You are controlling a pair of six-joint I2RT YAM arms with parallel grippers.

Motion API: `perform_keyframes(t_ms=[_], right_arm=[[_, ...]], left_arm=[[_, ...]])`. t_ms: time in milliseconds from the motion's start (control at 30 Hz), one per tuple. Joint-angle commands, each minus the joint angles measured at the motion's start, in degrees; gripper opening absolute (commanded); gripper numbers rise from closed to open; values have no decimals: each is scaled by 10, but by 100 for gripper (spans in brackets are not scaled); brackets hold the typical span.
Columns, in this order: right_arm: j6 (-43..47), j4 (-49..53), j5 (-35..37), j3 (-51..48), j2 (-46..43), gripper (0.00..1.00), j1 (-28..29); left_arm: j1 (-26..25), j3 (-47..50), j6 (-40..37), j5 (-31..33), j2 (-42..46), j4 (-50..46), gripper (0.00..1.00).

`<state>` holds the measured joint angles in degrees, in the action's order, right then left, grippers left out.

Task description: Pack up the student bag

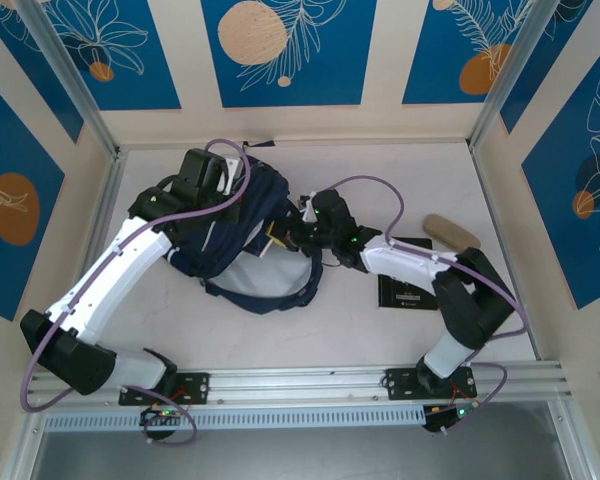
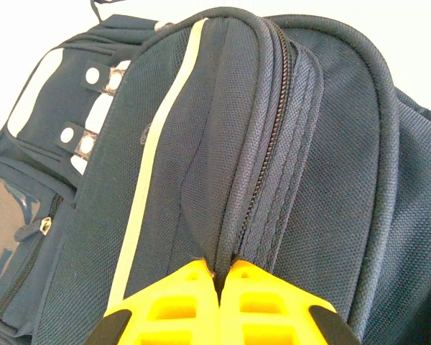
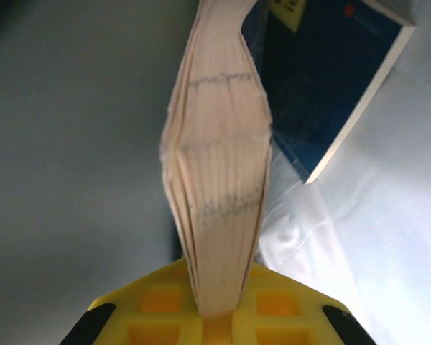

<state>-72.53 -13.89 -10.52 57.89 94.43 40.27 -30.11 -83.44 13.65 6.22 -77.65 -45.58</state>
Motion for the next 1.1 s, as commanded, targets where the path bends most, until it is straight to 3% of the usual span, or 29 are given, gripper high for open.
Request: perform_keyframes(t_ms=[0, 267, 467, 567, 833, 933, 1067], right_arm=[[-24, 16, 25, 48, 42, 5, 1], [-95, -4, 62, 133, 164, 8, 20], [-115, -21, 52, 205, 245, 11, 37], [-118, -32, 35, 215, 264, 19, 32], [-87, -109, -38, 123, 209, 63, 20], [-70, -94, -58, 87, 160, 71, 17], [-23, -1, -69, 51, 99, 70, 23]], left_arm=[[0, -34, 5, 11, 27, 66, 0], [0, -26, 17, 6, 32, 70, 0], [3, -39, 38, 3, 23, 49, 0], [5, -35, 51, 5, 19, 48, 0], [6, -52, 66, 16, 5, 18, 0], [6, -43, 67, 24, 6, 15, 0], [7, -28, 62, 36, 8, 15, 0]])
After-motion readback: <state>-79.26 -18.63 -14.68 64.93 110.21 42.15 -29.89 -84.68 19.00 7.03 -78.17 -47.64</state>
